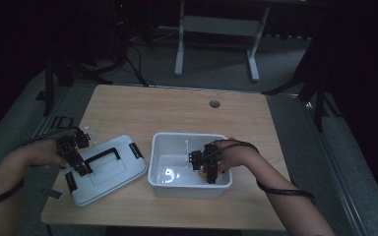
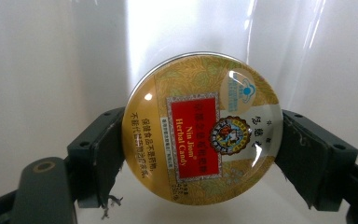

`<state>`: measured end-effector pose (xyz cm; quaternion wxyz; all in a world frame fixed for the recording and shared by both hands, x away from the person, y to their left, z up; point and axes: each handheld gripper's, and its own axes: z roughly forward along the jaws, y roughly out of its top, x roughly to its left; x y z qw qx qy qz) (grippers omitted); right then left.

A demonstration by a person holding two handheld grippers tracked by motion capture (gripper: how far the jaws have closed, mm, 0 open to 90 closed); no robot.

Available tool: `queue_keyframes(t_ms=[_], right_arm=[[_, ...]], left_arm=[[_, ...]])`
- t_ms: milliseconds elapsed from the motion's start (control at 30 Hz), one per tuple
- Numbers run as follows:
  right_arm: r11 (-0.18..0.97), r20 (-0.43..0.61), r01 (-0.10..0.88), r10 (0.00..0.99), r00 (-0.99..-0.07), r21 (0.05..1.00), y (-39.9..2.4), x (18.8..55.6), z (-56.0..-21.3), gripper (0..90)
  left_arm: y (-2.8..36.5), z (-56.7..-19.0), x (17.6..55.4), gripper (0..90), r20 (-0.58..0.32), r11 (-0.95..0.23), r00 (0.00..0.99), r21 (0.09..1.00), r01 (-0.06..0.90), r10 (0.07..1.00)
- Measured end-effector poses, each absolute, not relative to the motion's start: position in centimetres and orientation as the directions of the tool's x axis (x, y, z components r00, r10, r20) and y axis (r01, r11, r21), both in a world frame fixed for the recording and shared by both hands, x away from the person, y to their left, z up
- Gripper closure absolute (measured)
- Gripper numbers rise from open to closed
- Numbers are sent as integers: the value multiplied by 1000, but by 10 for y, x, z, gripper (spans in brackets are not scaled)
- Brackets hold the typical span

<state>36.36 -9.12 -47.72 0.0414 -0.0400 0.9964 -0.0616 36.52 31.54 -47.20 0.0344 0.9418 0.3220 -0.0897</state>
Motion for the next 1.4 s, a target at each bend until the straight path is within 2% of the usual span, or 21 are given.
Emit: queue_keyframes(t_ms=[167,467,767,1133,1400], right_arm=[[990,-83,-43,-55,-995,-133,-92,366,-481,202],[986,-56,-54,-64,-996,-159,-91,365,-495,201],[989,-15,-41,-44,-999,-141,-92,368,-493,172],[997,-56,-38,-42,-998,-68,-97,367,-462,163],[999,-58,-49,-49,-997,-5,-105,362,-432,115]], left_arm=[[316,-473,365,380,-191,-788,775,8,615,603],[316,-473,366,380,-188,-791,778,14,612,599],[317,-476,365,379,-194,-786,772,6,618,606],[316,-473,364,380,-190,-792,778,9,611,598],[312,-471,364,380,-185,-796,783,11,605,593]])
